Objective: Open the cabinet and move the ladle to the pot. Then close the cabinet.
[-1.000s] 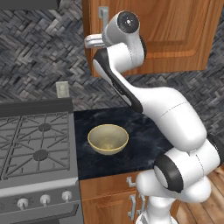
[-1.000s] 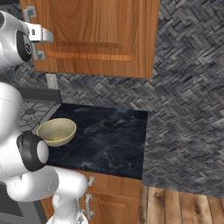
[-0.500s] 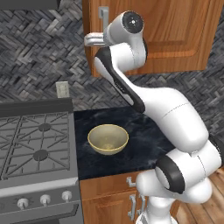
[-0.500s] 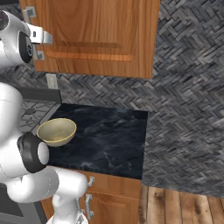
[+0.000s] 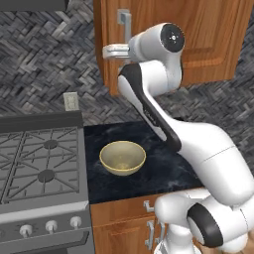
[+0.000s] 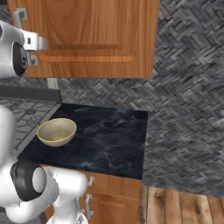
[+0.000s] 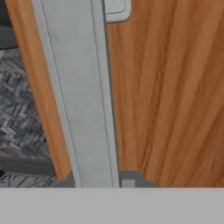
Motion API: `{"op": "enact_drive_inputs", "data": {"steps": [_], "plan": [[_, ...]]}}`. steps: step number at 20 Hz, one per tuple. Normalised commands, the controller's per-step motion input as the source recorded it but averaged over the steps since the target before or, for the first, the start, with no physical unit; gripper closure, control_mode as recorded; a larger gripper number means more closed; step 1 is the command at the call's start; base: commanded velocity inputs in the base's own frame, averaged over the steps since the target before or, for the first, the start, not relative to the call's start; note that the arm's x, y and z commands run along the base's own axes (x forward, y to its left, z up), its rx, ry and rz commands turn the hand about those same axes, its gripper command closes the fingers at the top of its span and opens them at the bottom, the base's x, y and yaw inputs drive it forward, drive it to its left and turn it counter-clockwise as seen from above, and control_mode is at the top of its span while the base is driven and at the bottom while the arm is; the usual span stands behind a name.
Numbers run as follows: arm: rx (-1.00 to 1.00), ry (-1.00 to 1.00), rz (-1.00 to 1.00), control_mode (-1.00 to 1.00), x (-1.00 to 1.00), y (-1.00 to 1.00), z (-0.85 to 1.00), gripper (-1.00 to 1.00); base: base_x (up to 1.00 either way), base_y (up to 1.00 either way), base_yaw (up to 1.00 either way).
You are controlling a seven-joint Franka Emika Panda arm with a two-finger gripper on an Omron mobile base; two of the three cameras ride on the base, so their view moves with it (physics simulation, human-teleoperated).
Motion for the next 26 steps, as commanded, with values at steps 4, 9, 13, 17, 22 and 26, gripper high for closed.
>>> {"op": "enact_drive_inputs", "data": {"steps": [4, 9, 13, 17, 22, 26], "plan": [[0.01, -0.22, 0.06, -1.0, -0.74, -0.4, 0.0, 1.0, 0.0, 0.0, 0.0], [0.04, -0.18, 0.06, -1.0, -0.68, -0.52, 0.0, 1.0, 0.0, 0.0, 0.0], [0.11, -0.07, 0.09, -1.0, -0.51, -0.68, 0.03, 1.0, 0.0, 0.0, 0.0], [0.11, -0.05, 0.09, -1.0, -0.46, -0.73, 0.1, 1.0, 0.0, 0.0, 0.0], [0.15, -0.02, 0.1, -1.0, -0.4, -0.81, 0.23, 1.0, 0.0, 0.0, 0.0], [0.16, 0.0, 0.1, -1.0, -0.33, -0.81, 0.26, 1.0, 0.0, 0.0, 0.0]]}}
